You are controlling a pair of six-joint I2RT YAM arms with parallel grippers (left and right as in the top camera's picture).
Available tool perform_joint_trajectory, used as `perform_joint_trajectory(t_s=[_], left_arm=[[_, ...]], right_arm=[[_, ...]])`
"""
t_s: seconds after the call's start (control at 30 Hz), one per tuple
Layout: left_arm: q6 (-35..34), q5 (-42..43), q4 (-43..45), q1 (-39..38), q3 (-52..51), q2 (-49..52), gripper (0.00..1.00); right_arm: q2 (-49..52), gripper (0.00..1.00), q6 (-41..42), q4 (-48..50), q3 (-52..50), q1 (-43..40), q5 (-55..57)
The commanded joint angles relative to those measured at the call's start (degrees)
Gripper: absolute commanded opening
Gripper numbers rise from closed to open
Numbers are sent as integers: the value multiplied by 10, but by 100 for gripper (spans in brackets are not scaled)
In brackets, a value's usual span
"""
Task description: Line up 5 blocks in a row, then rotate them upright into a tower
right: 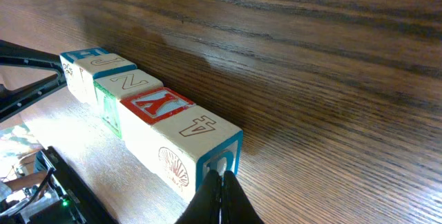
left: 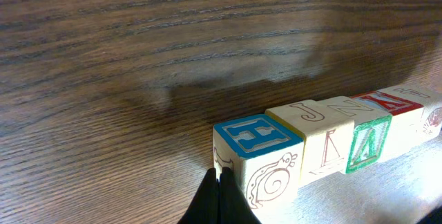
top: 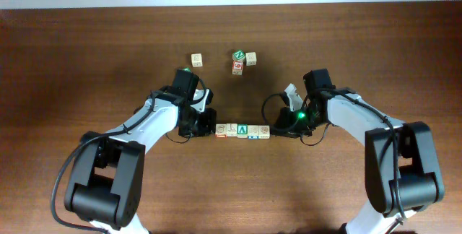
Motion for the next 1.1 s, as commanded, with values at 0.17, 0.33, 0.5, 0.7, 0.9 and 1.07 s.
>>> perform_joint_trajectory(t_s=[0.17, 0.33, 0.5, 0.7, 0.9, 1.07], left_arm=[[-6, 28, 3, -7, -5, 6, 0], [-6, 28, 3, -7, -5, 6, 0], [-6, 28, 3, -7, -5, 6, 0], [-6, 28, 3, -7, -5, 6, 0], [-5, 28, 3, -7, -5, 6, 0], [-5, 28, 3, -7, -5, 6, 0]], right_arm=[[0, 4, -10, 2, -2, 6, -52], [-6, 5, -10, 2, -2, 6, -53], [-7, 5, -10, 2, 1, 7, -66], [-7, 4, -10, 2, 13, 11, -76], [-7, 4, -10, -1, 26, 38, -76], [-7, 4, -10, -19, 47, 55, -76]])
